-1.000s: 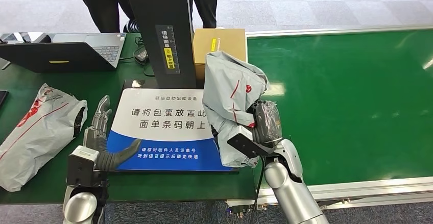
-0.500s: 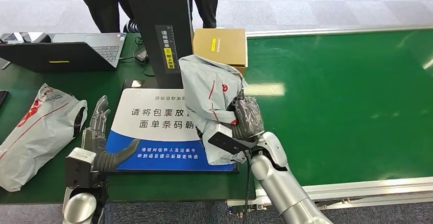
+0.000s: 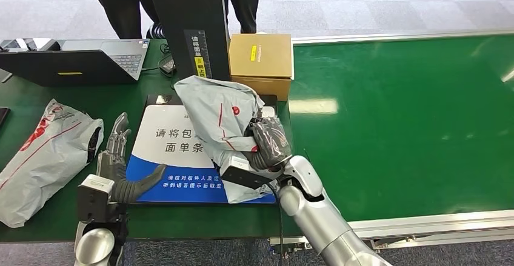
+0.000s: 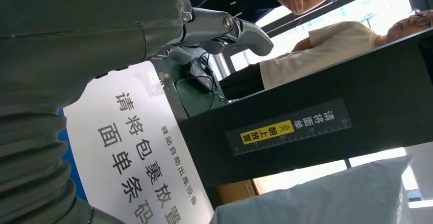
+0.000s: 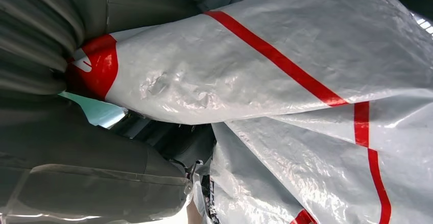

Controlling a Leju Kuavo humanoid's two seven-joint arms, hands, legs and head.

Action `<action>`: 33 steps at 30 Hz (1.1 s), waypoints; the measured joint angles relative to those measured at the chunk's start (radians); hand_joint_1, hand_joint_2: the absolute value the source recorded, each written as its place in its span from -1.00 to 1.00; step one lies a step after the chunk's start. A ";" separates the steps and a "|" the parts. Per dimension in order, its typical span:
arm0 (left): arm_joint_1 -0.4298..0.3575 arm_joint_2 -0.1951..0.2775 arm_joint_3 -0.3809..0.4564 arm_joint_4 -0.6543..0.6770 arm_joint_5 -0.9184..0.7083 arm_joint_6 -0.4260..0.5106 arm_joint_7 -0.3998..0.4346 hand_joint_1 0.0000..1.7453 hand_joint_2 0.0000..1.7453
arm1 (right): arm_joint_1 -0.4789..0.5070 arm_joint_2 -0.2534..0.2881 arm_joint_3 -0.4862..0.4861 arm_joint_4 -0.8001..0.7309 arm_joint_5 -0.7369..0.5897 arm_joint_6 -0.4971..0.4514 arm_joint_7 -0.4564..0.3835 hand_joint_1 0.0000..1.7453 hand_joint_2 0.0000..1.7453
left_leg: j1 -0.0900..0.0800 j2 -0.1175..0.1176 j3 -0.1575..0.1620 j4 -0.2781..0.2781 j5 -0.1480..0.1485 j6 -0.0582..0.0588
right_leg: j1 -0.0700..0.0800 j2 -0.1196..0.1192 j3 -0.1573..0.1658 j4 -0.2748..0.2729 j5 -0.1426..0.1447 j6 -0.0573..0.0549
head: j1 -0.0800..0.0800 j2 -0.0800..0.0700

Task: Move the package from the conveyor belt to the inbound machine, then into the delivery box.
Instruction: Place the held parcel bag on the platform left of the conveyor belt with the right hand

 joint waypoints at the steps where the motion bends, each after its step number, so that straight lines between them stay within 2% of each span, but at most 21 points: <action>1: 0.000 0.000 0.000 0.000 0.000 0.000 0.001 -1.00 1.00 | -0.001 0.002 0.008 0.001 0.009 0.000 0.004 0.90 1.00 | 0.000 0.000 0.000 0.000 0.000 0.000 | 0.000 0.000 0.000 0.000 0.000 0.000 | 0.000 0.000; 8: 0.004 0.000 0.000 -0.003 0.001 0.006 0.004 -1.00 1.00 | -0.011 0.014 0.054 0.011 0.069 -0.015 0.043 0.74 1.00 | 0.000 0.000 0.000 0.000 0.000 0.000 | 0.000 0.000 0.000 0.000 0.000 0.000 | 0.000 0.000; 14: 0.010 0.000 0.000 -0.003 0.003 0.011 0.006 -1.00 1.00 | -0.026 0.014 0.072 0.029 0.095 -0.038 0.073 0.69 1.00 | 0.000 0.000 0.000 0.000 0.000 0.000 | 0.000 0.000 0.000 0.000 0.000 0.000 | 0.000 0.000; 15: 0.010 0.000 0.000 -0.003 0.003 0.011 0.006 -1.00 1.00 | -0.027 0.014 0.073 0.032 0.095 -0.039 0.074 0.35 1.00 | 0.000 0.000 0.000 0.000 0.000 0.000 | 0.000 0.000 0.000 0.000 0.000 0.000 | 0.000 0.000; 18: 0.010 0.000 0.000 -0.003 0.003 0.012 0.007 -1.00 1.00 | -0.029 0.014 0.076 0.038 0.098 -0.044 0.077 -0.91 1.00 | 0.000 0.000 0.000 0.000 0.000 0.000 | 0.000 0.000 0.000 0.000 0.000 0.000 | 0.000 0.000; 19: 0.011 0.000 0.000 -0.003 0.004 0.012 0.007 -1.00 1.00 | -0.029 0.014 0.077 0.040 0.103 -0.051 0.082 -1.00 1.00 | 0.000 0.000 0.000 0.000 0.000 0.000 | 0.000 0.000 0.000 0.000 0.000 0.000 | 0.000 0.000; 27: 0.008 0.001 -0.008 -0.003 0.014 0.020 0.005 -1.00 1.00 | -0.037 0.014 0.073 0.073 0.145 -0.145 0.140 -1.00 1.00 | 0.000 0.000 0.000 0.000 0.000 0.000 | 0.000 0.000 0.000 0.000 0.000 0.000 | 0.000 0.000; 31: 0.005 0.003 -0.012 -0.003 0.013 0.028 0.005 -1.00 1.00 | -0.042 0.014 0.070 0.092 0.146 -0.148 0.140 -1.00 -1.00 | 0.000 0.000 0.000 0.000 0.000 0.000 | 0.000 0.000 0.000 0.000 0.000 0.000 | 0.000 0.000; 32: 0.005 0.003 -0.014 -0.003 0.013 0.030 0.005 -1.00 1.00 | -0.043 0.014 0.070 0.097 0.146 -0.149 0.138 -1.00 -1.00 | 0.000 0.000 0.000 0.000 0.000 0.000 | 0.000 0.000 0.000 0.000 0.000 0.000 | 0.000 0.000; 33: 0.004 0.004 -0.016 -0.003 0.013 0.031 0.005 -1.00 1.00 | -0.044 0.014 0.070 0.101 0.146 -0.150 0.137 -1.00 -0.50 | 0.000 0.000 0.000 0.000 0.000 0.000 | 0.000 0.000 0.000 0.000 0.000 0.000 | 0.000 0.000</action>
